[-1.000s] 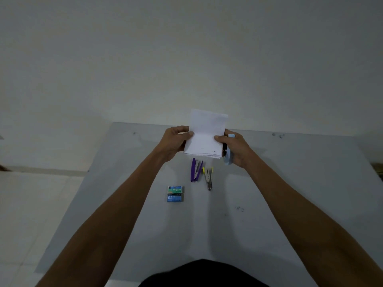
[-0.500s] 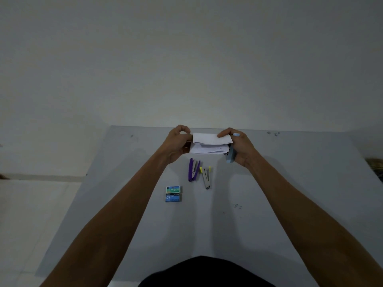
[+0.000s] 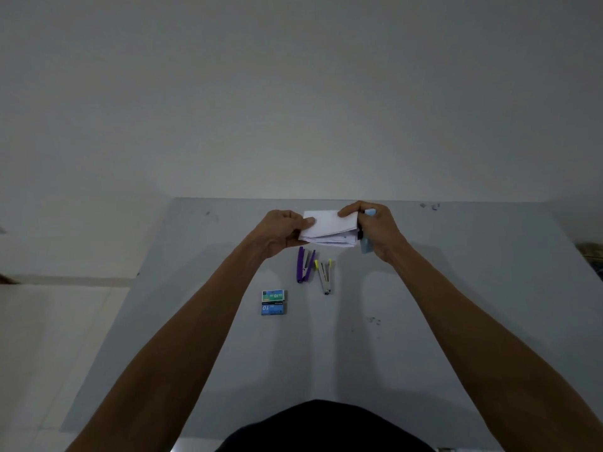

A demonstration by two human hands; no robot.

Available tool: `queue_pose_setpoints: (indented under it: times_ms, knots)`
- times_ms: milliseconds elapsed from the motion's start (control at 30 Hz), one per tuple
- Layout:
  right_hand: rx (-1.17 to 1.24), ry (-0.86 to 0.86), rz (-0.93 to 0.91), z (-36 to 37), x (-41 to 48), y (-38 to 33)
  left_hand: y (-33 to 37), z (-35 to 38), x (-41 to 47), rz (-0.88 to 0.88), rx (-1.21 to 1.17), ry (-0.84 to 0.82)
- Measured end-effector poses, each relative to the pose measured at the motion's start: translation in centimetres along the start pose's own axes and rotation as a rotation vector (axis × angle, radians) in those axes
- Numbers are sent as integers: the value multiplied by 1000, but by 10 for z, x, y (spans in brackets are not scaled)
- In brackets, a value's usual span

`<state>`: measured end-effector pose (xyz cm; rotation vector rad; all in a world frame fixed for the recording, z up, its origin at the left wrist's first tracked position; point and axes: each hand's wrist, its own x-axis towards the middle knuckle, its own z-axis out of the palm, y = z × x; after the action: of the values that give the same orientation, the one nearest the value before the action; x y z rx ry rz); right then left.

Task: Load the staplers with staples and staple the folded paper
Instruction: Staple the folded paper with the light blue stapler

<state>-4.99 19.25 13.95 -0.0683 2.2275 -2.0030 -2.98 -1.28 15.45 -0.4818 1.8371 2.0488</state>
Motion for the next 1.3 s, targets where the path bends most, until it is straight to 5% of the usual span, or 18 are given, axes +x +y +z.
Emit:
queue_pose_setpoints:
  times_ms: [133,233,933,1300]
  knots:
    - [260,31,267,-1,-7,-4,6,3,0,65,-26,22]
    - [227,31,412,-4,-10,-2,10,7,1,104,-1,37]
    - [156,98,255,4,1,-3,14,15,4,97,197,-39]
    - [81,-30,157,6,3,-9,9,21,13,97,218,-30]
